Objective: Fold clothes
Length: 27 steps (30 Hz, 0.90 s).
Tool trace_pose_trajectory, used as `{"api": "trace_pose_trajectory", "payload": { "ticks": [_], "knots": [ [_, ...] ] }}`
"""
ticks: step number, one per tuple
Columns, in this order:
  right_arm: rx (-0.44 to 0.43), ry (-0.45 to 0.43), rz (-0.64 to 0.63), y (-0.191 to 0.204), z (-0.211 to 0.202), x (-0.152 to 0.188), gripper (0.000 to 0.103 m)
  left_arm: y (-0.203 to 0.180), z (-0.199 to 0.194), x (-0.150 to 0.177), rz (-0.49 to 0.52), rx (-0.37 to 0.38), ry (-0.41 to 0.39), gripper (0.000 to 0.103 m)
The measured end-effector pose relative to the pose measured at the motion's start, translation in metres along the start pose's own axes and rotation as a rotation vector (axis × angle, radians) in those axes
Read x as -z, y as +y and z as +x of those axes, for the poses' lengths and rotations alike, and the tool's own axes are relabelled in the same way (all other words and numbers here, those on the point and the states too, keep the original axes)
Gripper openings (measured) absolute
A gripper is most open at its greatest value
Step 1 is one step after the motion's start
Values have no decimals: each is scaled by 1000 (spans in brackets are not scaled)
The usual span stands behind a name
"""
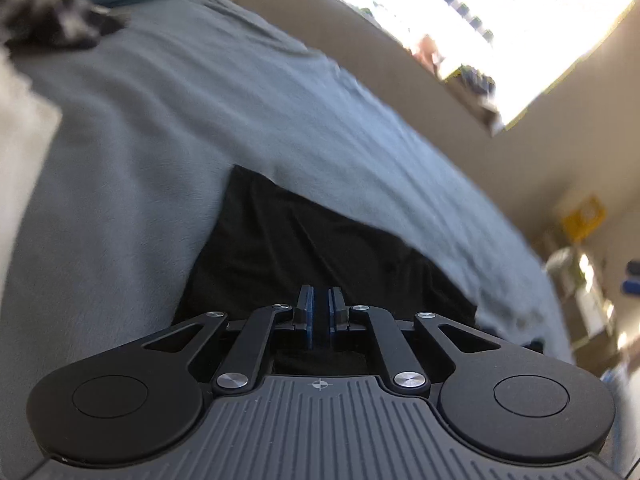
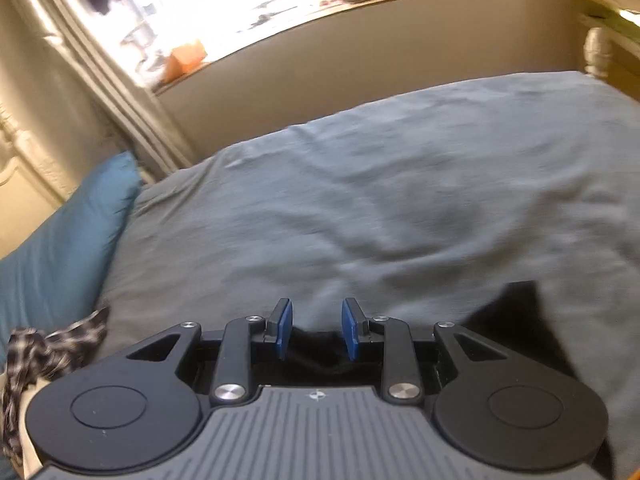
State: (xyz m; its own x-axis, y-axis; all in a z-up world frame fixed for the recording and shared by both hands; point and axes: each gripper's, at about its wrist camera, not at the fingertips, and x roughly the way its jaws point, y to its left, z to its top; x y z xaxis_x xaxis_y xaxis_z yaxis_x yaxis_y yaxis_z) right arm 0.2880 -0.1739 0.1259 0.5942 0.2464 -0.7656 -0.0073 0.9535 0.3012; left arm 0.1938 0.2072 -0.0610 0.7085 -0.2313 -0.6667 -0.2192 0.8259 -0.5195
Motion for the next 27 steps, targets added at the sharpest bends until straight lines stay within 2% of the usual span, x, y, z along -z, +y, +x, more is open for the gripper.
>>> {"api": "trace_pose_trajectory", "payload": {
  "ticks": [3, 7, 10, 14, 17, 21, 24, 27],
  "knots": [
    [97, 8, -26, -6, 3, -13, 29, -11, 3, 4, 67, -33, 24, 5],
    [149, 90, -98, -12, 14, 9, 29, -21, 18, 7, 143, -60, 56, 5],
    [63, 102, -87, -28, 33, 33, 29, -34, 27, 8, 258, -91, 47, 5],
    [-43, 105, -178, -32, 89, 54, 29, -54, 36, 7, 374, -111, 17, 5],
    [-109, 112, -250, -25, 126, 59, 29, -62, 50, 6, 422, -154, 39, 5],
    [-206, 122, -355, -17, 159, 47, 29, -62, 64, 12, 475, -235, 61, 6],
    [-289, 204, -353, -24, 180, 38, 29, -62, 61, 19, 502, -250, 34, 6],
    [-366, 229, -387, -28, 184, 38, 29, -56, 57, 22, 480, -237, 5, 8]
  ]
}}
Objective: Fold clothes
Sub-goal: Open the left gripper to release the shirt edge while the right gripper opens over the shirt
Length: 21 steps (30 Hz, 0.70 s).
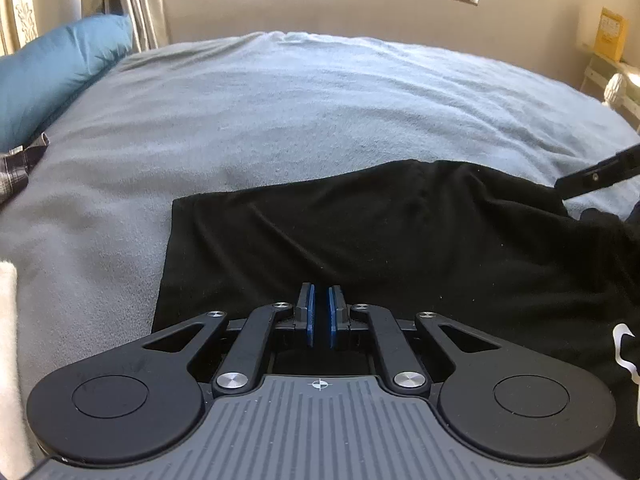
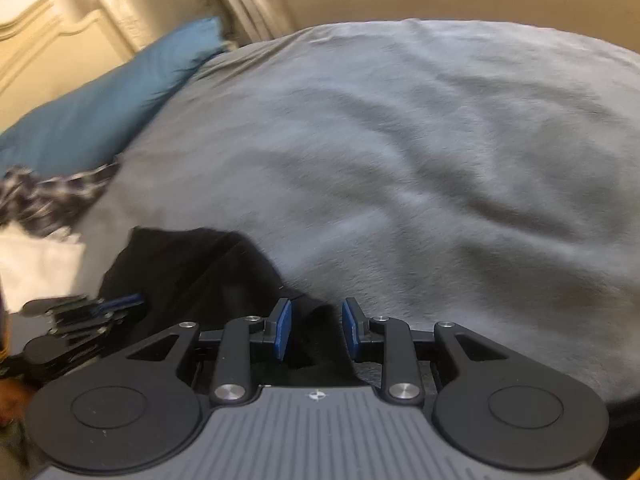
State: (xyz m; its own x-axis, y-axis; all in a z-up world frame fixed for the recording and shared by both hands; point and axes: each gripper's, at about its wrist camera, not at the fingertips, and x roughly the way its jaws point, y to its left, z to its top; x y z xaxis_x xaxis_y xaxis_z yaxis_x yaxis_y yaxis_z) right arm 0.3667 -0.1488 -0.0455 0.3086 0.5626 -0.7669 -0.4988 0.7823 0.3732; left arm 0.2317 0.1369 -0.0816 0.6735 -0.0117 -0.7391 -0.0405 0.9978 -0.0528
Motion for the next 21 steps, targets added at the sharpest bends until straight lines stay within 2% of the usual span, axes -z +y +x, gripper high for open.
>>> {"api": "trace_pose_trajectory", "payload": {
  "ticks": [2, 5, 7, 8, 9, 10, 13, 19, 21],
  "knots": [
    [-43, 6, -5, -3, 5, 0, 29, 6, -1, 2, -55, 10, -13, 9],
    [-46, 25, -21, -5, 20, -5, 29, 9, -1, 3, -124, 9, -14, 10],
    [-63, 44, -23, -8, 30, -5, 23, 8, -1, 1, -141, -4, -11, 11],
    [-73, 50, -45, -5, 33, -4, 14, 7, -1, 1, -149, -9, -10, 11],
    [-63, 39, -66, -3, 33, -3, 7, 6, -1, 1, -153, -15, -11, 11],
    [-49, 26, -87, 0, 32, -3, 5, 5, 0, 1, -156, -21, -11, 11],
    [15, -48, -158, 7, 25, -10, 5, 3, 1, 1, -156, -39, -8, 11],
    [95, -90, -380, 26, 36, -33, 4, -4, 3, -1, -125, -74, 6, 11],
    [164, -25, -437, 27, 54, -29, 5, -5, 2, -1, -124, -83, 7, 11]
  ]
}}
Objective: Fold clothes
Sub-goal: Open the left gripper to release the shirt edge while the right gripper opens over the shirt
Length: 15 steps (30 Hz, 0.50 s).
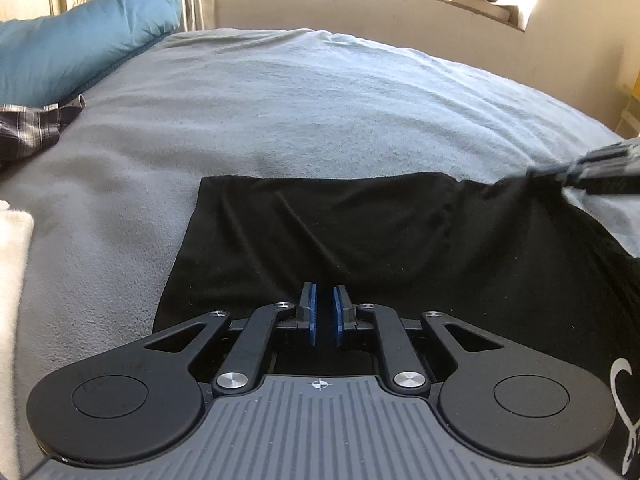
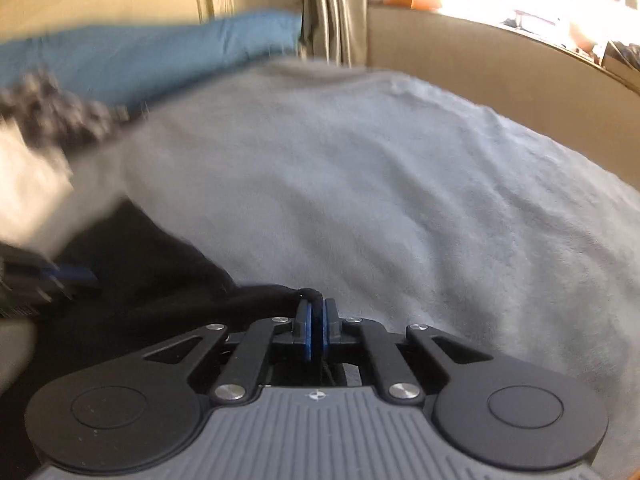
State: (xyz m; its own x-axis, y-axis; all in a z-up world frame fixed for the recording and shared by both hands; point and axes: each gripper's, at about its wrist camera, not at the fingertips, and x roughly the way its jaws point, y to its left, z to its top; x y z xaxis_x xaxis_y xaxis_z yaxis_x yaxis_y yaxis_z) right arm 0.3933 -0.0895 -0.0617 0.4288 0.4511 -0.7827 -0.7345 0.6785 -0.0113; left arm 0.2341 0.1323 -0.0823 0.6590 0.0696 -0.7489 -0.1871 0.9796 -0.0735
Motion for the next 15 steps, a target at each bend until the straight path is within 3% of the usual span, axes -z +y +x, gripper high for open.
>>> {"api": "trace_pose_trajectory", "payload": {
  "ticks": [2, 5, 8, 10, 15],
  "knots": [
    [0, 13, 66, -7, 2, 1, 8, -1, 0, 0, -1, -6, 0, 11],
    [19, 17, 210, -29, -2, 2, 32, -1, -1, 0, -3, -9, -2, 11],
    [53, 17, 375, -58, -9, 3, 29, -2, 0, 1, -7, -14, -5, 11],
    [67, -26, 396, -66, -17, 1, 28, -2, 0, 1, -15, -19, -7, 11],
    [-226, -48, 214, -17, -24, -17, 27, -3, -4, 1, -42, -54, -14, 11]
  ]
}}
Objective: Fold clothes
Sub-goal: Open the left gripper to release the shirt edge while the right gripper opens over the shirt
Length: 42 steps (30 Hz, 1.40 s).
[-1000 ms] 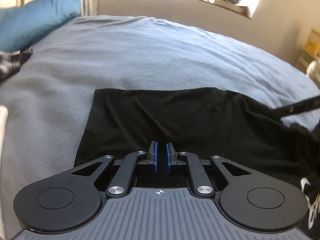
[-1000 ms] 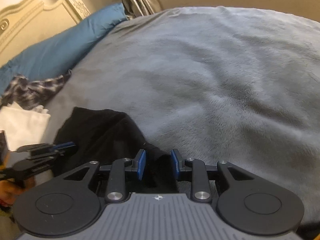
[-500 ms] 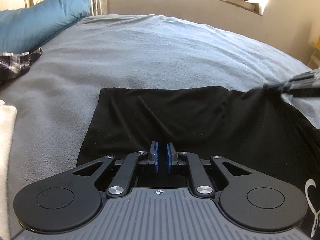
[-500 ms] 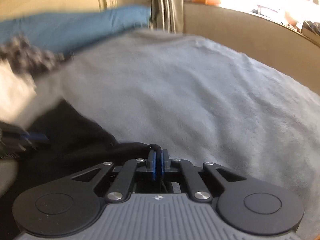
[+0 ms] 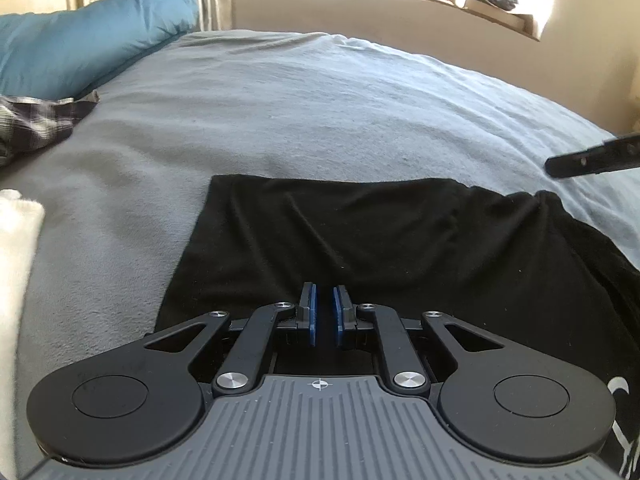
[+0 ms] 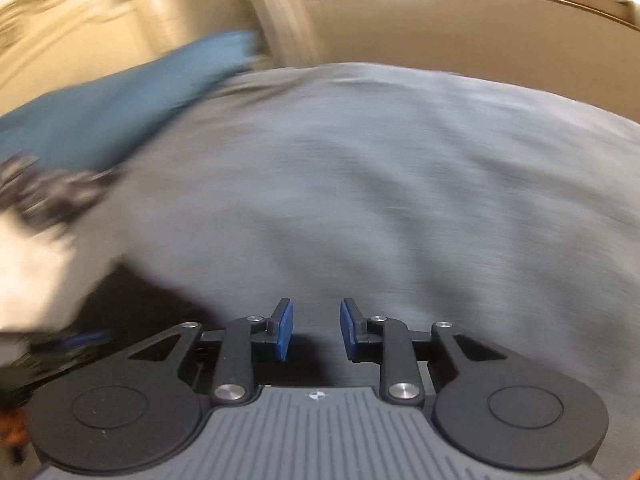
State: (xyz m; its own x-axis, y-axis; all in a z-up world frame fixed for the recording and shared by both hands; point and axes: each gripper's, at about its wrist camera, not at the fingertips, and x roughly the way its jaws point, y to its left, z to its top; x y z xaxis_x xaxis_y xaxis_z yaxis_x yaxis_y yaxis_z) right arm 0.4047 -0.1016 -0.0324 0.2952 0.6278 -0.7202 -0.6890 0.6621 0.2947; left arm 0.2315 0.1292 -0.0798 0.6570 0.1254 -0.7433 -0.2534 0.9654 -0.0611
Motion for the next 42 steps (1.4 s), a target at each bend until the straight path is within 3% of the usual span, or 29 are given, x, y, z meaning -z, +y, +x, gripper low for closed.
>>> {"api": "trace_pose_trajectory", "payload": {
  "ticks": [3, 5, 6, 7, 10, 12, 16, 18, 21, 24, 27, 31, 34, 37, 39, 42],
  "knots": [
    [-105, 101, -114, 34, 31, -2, 21, 1, -3, 1, -28, -50, 4, 11],
    [-5, 157, -167, 39, 59, -3, 10, 4, -5, 2, -53, -76, 8, 11],
    [19, 154, -158, 32, 71, -6, 0, 6, -6, 2, -68, -84, 9, 11],
    [2, 140, -100, 22, 74, -12, 0, 8, -7, 3, -83, -90, 11, 11],
    [106, 39, 38, -1, 66, -33, 0, 14, -10, 4, -113, -99, 7, 11],
    [86, 45, 58, -5, 58, -37, 0, 16, -11, 5, -119, -98, -1, 11],
    [-84, 150, 10, 19, 56, -21, 1, 18, -15, 11, -135, -106, -20, 11],
    [-75, 195, 54, 26, 78, -19, 0, 20, -17, 12, -148, -113, -20, 11],
    [0, 88, 235, 7, 84, -29, 0, 25, -21, 12, -167, -118, -13, 11],
    [89, -16, 374, -12, 47, -34, 2, 29, -32, 9, -172, -128, -28, 11],
    [23, -53, 443, -22, -7, -18, 4, 28, -48, 5, -152, -104, -79, 12],
    [-1, -131, 516, -40, -94, 19, 26, 5, -53, -6, -81, -59, -95, 12],
    [68, -216, 576, -61, -159, 58, 31, -25, -51, -14, -33, 21, -81, 14],
    [239, -258, 615, -77, -205, 109, 43, -67, -48, -15, 30, 140, -44, 16],
    [330, -234, 625, -84, -215, 137, 43, -95, -44, -11, 59, 229, -9, 17],
    [399, -164, 687, -95, -213, 165, 44, -130, -38, 0, 100, 302, 3, 17]
  ]
}}
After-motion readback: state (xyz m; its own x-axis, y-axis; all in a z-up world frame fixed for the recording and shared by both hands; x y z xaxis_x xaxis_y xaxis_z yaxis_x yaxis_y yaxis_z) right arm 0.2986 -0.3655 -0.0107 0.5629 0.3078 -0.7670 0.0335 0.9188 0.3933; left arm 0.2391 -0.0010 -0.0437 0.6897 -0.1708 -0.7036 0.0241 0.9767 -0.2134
